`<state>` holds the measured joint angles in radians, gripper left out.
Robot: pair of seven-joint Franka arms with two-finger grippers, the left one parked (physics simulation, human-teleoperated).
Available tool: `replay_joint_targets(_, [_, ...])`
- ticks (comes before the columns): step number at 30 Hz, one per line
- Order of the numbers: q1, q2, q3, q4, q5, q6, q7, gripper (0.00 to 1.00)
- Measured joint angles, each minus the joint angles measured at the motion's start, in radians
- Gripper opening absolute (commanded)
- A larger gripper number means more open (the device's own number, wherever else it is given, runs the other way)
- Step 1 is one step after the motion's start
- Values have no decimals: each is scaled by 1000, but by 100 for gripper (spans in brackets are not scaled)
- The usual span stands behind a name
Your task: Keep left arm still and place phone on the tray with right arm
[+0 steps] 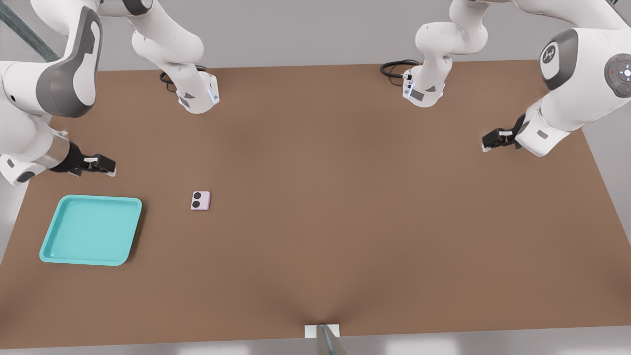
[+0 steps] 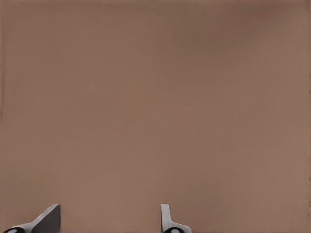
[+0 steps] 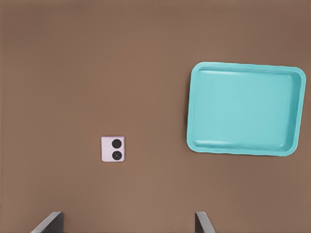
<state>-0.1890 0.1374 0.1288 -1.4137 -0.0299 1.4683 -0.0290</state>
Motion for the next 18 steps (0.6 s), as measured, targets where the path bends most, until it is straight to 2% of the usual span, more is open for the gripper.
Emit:
replay_joint_targets(3, [22, 29, 8, -2, 7, 49, -2, 100])
replay_joint_targets(8, [329, 112, 13, -136, -16, 192, 62, 100])
replay_joint_targets(10, [396, 174, 14, -163, -24, 264, 101, 100])
replay_joint_targets(13, [368, 259, 10, -181, -28, 360, 154, 100])
replay_joint_targets(18, [293, 195, 18, -399, -28, 495, 239, 100])
